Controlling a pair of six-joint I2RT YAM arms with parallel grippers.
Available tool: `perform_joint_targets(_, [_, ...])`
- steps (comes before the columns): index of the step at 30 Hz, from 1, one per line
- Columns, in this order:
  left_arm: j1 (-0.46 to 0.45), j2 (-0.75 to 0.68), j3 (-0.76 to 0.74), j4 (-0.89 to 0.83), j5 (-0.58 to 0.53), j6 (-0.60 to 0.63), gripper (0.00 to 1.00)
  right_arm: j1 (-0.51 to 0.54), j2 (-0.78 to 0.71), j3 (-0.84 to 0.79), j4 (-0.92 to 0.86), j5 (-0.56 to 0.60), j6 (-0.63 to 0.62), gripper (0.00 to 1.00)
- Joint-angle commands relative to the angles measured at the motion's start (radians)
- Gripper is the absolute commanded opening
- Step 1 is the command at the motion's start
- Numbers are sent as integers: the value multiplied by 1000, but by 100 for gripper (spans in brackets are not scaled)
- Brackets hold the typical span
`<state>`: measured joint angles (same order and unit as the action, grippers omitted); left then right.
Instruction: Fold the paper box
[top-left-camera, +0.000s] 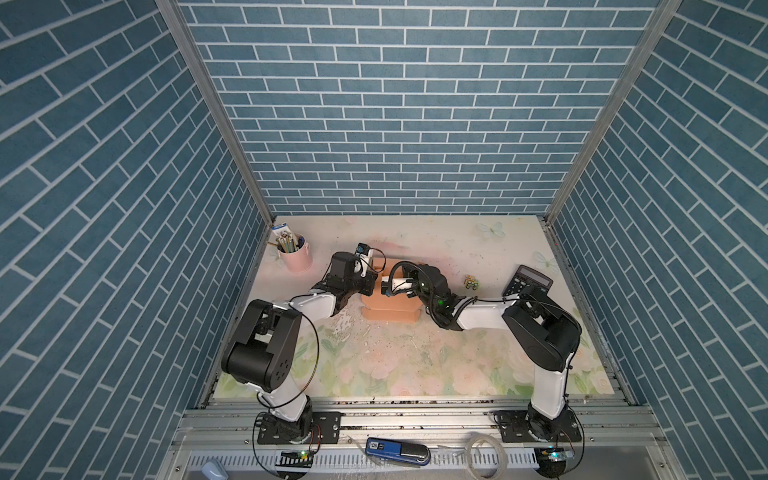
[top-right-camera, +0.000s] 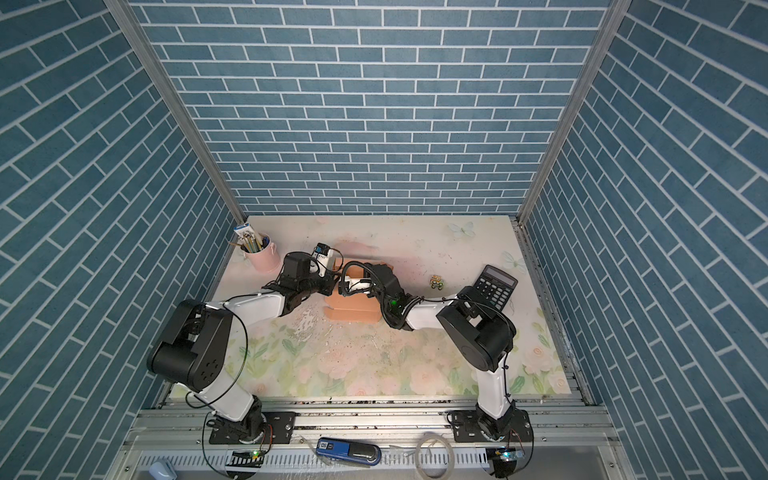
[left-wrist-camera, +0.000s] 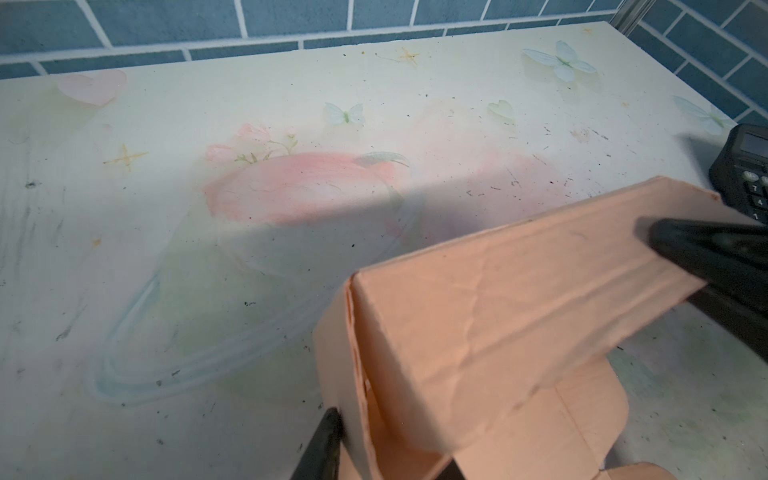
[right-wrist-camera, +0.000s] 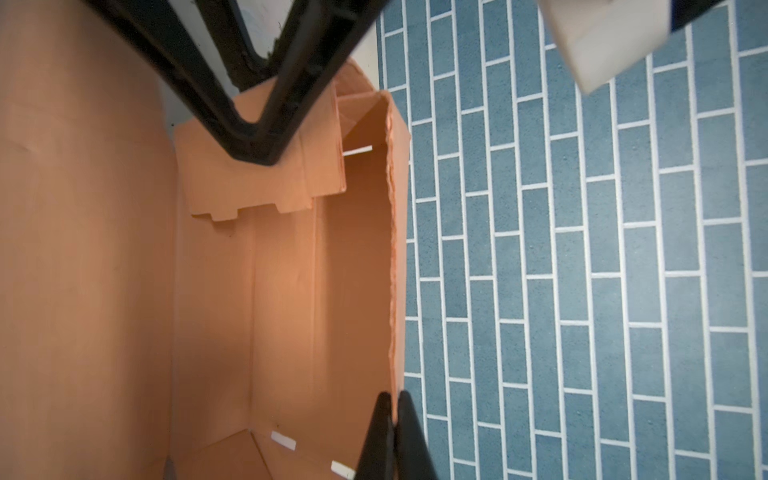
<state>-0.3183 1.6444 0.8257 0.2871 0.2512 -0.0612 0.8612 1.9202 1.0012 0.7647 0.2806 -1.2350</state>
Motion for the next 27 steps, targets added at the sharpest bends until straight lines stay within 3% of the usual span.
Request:
perform_joint_targets(1, [1, -40, -14, 25, -42, 1, 29, 2, -26, -1, 25, -13, 26, 0])
perform_joint_targets(8, [-1, -54, -19, 5, -76, -1, 27, 2, -26, 4, 24, -12, 26, 0])
perform_joint_targets(14, [0, -41, -6, -11, -61, 0, 53, 1, -33, 8, 18, -14, 26, 0])
perform_joint_targets(16, [1, -31, -2, -4, -51, 0, 56, 2, -35, 8, 18, -14, 26, 0])
perform_joint_targets(22, [1, -14, 16, 0, -38, -2, 55, 1, -38, 5, 19, -14, 29, 0])
perform_joint_targets(27, [0, -6, 18, 20, -35, -19, 44, 2, -35, 6, 22, -14, 29, 0])
